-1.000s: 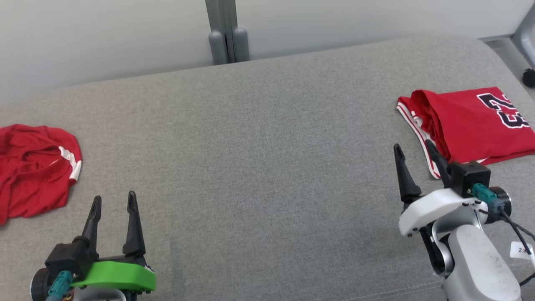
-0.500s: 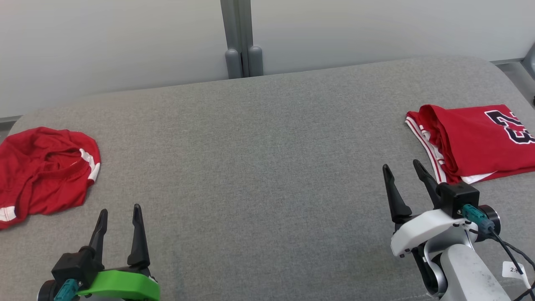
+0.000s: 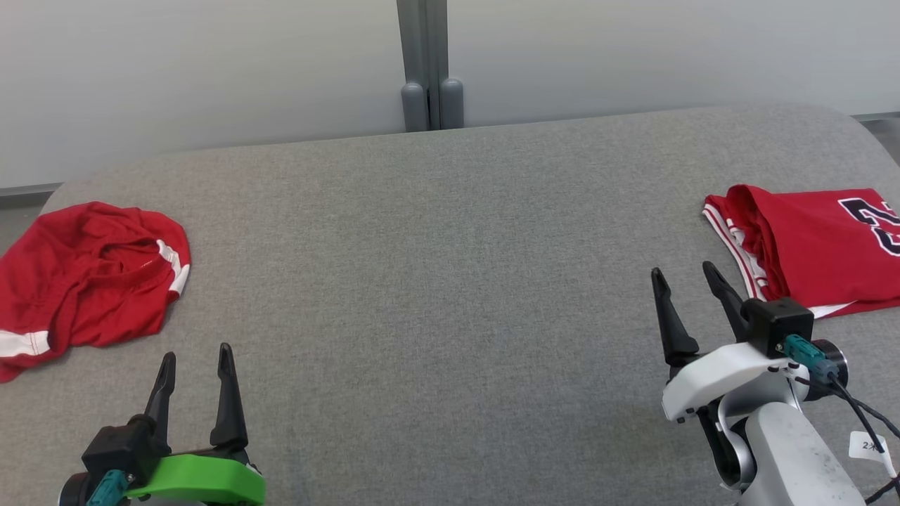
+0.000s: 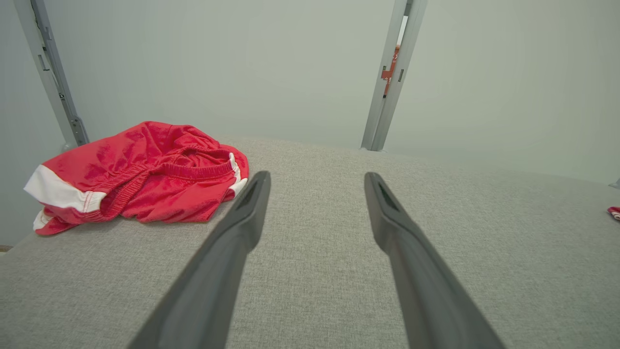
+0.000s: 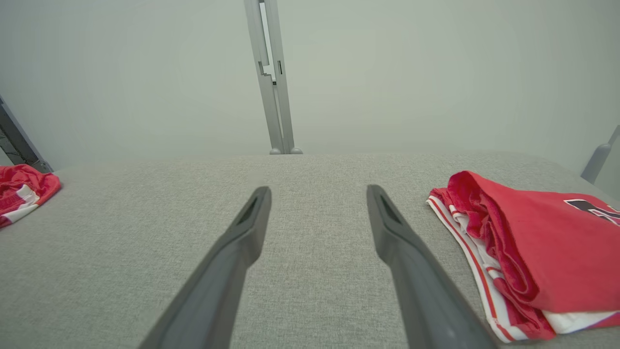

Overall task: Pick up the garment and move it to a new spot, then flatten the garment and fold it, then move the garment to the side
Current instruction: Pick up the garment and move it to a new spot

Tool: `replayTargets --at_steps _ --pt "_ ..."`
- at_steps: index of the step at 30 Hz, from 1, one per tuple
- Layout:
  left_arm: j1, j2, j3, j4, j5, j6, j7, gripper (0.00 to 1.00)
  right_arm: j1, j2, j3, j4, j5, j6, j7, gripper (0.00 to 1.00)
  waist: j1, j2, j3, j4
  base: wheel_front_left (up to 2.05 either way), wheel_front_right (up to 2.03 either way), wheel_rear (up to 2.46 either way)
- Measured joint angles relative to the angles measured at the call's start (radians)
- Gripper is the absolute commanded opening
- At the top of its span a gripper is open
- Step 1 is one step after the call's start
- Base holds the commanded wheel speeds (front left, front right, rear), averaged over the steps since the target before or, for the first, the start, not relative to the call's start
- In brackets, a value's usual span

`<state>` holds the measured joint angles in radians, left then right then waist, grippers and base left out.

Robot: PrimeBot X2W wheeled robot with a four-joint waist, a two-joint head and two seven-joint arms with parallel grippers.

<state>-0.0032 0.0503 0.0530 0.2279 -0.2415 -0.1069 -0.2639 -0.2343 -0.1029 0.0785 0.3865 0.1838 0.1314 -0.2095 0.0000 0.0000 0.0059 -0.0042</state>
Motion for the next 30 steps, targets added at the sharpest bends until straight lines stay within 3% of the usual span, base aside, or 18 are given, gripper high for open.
replayTargets --at_steps 14,30 --pt "-0.015 0.0 -0.013 -0.001 0.009 0.001 0.0 1.0 0.02 0.021 -0.029 -0.002 0.0 0.0 0.006 1.0 0.0 0.0 0.016 0.046 0.0 0.0 0.0" --pt "-0.022 -0.001 0.023 0.004 0.023 0.0 0.0 1.0 0.024 0.024 -0.014 -0.019 0.01 0.0 0.01 1.0 0.0 0.0 0.031 0.292 0.0 0.0 0.0"
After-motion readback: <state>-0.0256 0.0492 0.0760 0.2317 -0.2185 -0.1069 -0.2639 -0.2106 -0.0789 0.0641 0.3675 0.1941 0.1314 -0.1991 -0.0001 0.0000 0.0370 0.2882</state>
